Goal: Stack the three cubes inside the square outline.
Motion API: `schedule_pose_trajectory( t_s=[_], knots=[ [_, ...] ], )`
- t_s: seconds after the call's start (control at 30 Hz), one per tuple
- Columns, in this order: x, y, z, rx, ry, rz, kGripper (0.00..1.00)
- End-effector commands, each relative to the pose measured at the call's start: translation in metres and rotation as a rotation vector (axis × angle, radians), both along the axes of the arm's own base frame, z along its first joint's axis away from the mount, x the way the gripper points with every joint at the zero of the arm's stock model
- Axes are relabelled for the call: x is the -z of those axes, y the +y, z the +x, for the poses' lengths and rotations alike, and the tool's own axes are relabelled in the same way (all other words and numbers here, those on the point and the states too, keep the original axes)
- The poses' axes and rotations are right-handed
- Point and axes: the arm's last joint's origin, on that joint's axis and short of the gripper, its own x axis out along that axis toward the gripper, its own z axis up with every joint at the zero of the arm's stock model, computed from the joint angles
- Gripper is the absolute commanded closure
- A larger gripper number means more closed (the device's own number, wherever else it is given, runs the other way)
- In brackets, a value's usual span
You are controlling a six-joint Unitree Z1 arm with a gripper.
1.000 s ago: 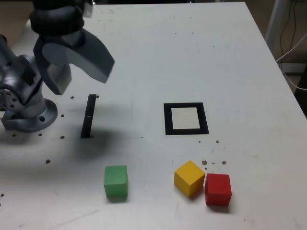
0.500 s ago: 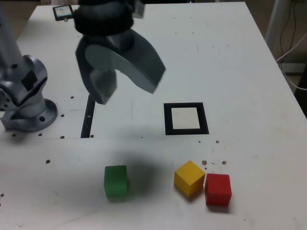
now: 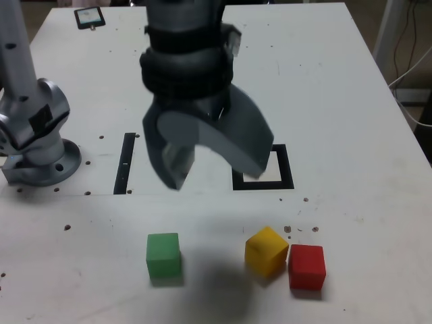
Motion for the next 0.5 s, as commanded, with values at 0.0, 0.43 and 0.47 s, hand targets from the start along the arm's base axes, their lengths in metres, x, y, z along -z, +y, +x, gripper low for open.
schedule_pose_trajectory(
  t_s=[0.0, 0.43, 0.47],
  knots=[
    [0.007, -0.014, 0.001, -0.086, 0.024, 0.019, 0.02],
    [0.026, -0.087, 0.014, -0.294, -0.005, 0.086, 0.05],
    [0.028, -0.093, 0.016, -0.310, -0.011, 0.079, 0.05]
  ],
)
